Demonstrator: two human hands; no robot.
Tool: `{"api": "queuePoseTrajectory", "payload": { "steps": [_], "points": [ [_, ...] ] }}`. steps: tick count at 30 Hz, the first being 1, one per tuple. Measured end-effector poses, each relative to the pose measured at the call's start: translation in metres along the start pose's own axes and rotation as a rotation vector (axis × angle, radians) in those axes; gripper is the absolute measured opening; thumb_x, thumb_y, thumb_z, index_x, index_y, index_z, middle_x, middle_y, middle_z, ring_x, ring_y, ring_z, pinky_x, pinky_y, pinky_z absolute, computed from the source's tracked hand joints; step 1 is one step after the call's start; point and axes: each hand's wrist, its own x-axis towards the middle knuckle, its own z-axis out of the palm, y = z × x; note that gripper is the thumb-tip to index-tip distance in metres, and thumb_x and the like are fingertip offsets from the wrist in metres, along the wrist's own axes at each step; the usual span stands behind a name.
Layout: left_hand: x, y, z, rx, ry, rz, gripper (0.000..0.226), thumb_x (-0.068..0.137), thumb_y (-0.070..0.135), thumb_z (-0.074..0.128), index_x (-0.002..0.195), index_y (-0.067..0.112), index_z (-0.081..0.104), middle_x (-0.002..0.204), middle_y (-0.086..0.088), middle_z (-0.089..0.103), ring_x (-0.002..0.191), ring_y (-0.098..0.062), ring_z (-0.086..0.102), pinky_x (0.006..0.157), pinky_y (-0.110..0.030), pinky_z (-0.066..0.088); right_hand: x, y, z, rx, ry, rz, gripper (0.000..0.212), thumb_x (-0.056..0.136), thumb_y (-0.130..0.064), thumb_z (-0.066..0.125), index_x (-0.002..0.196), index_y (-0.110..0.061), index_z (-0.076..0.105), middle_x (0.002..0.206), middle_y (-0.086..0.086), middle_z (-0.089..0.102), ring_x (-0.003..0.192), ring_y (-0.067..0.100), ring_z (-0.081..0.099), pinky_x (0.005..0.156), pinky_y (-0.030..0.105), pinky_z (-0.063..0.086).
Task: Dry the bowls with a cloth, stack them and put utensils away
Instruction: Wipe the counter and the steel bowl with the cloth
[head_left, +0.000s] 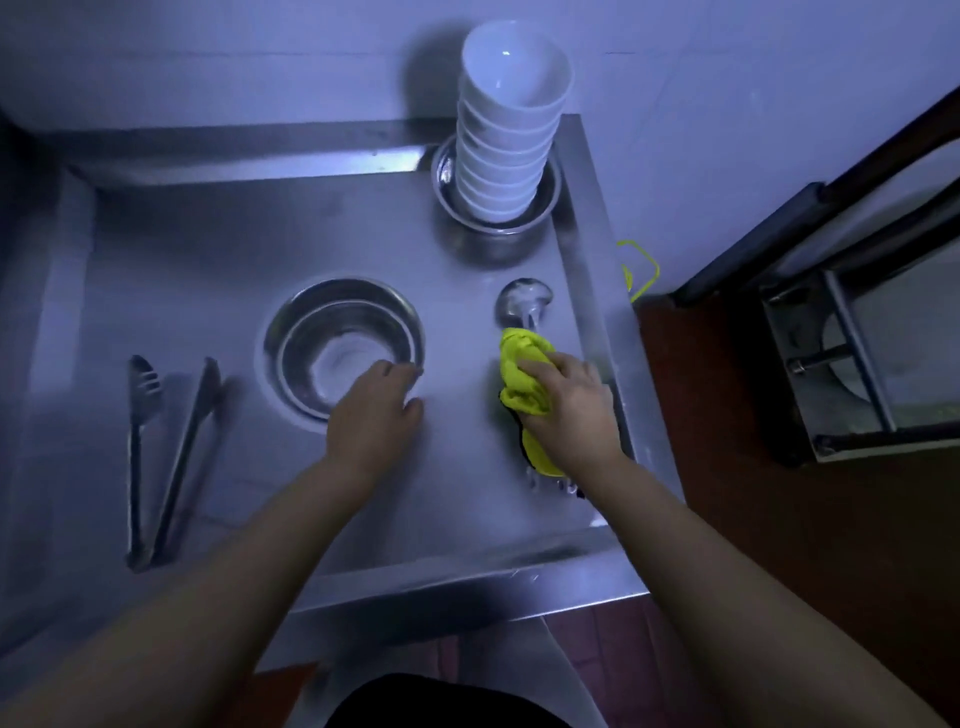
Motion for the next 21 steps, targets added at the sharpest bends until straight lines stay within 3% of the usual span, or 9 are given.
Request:
{"api": "queuePoseTrajectory", "payload": {
  "steps": [5,7,10,15,17,19,21],
  "points": [
    [0.031,0.056,0.048,-0.013,-0.062,0.038,0.037,0.090,0.015,0.051,0.125,0.019,0.059,0.116,-0.006,0.061,0.109,-0.026,0.056,0.086,-0.035,0.042,-0.017,0.045,0.002,-0.095,-0.325,-0.165,0.048,0.071,-0.028,0.078,0.116,-0.031,0.064,0.124,0.009,0.053,0.106,0.037,0.049,0.079,0.043,0.040],
    [0.046,0.075,0.064,-0.052,-0.123,-0.024,0.033,0.092,0.016,0.048,0.123,0.015,0.060,0.116,-0.009,0.061,0.109,-0.028,0.055,0.087,-0.036,0.042,-0.033,0.056,-0.002,-0.067,-0.385,-0.249,0.049,0.068,-0.029,0.079,0.115,-0.031,0.065,0.121,0.009,0.055,0.103,0.037,0.052,0.074,0.042,0.040],
    [0.063,0.099,0.081,-0.179,-0.180,-0.184,0.027,0.094,0.023,0.049,0.110,0.005,0.062,0.106,-0.013,0.064,0.098,-0.030,0.057,0.080,-0.036,0.045,-0.047,0.070,-0.010,-0.055,-0.328,-0.365,0.047,0.058,-0.034,0.081,0.103,-0.032,0.067,0.106,0.007,0.063,0.086,0.034,0.061,0.060,0.040,0.045],
    [0.075,0.118,0.098,-0.678,-0.179,-0.489,0.016,0.094,0.018,0.050,0.083,0.009,0.058,0.078,-0.007,0.055,0.068,-0.021,0.050,0.063,-0.029,0.041,-0.053,0.090,-0.025,-0.125,-0.223,-0.440,0.050,0.057,-0.029,0.076,0.105,-0.032,0.064,0.112,0.005,0.061,0.092,0.030,0.054,0.065,0.035,0.042],
    [0.073,0.116,0.098,-0.695,-0.133,-0.520,0.025,0.095,0.016,0.047,0.071,0.012,0.050,0.072,-0.008,0.051,0.062,-0.022,0.047,0.056,-0.026,0.039,-0.055,0.095,-0.026,-0.142,-0.212,-0.449,0.047,0.060,-0.029,0.071,0.107,-0.030,0.065,0.114,0.007,0.062,0.093,0.030,0.055,0.067,0.035,0.043],
    [0.069,0.110,0.090,-0.673,-0.070,-0.530,0.024,0.096,0.015,0.045,0.073,0.011,0.049,0.071,-0.007,0.050,0.059,-0.022,0.045,0.050,-0.025,0.038,-0.054,0.098,-0.021,-0.137,-0.257,-0.481,0.052,0.060,-0.031,0.075,0.110,-0.029,0.064,0.116,0.007,0.062,0.095,0.029,0.055,0.070,0.036,0.045],
    [0.066,0.095,0.079,-0.626,0.002,-0.524,0.019,0.095,0.017,0.046,0.082,0.007,0.055,0.076,-0.009,0.053,0.066,-0.025,0.048,0.059,-0.031,0.040,-0.052,0.098,-0.011,-0.140,-0.322,-0.544,0.060,0.055,-0.034,0.080,0.113,-0.028,0.063,0.119,0.005,0.062,0.098,0.027,0.055,0.075,0.036,0.048]
  ]
}}
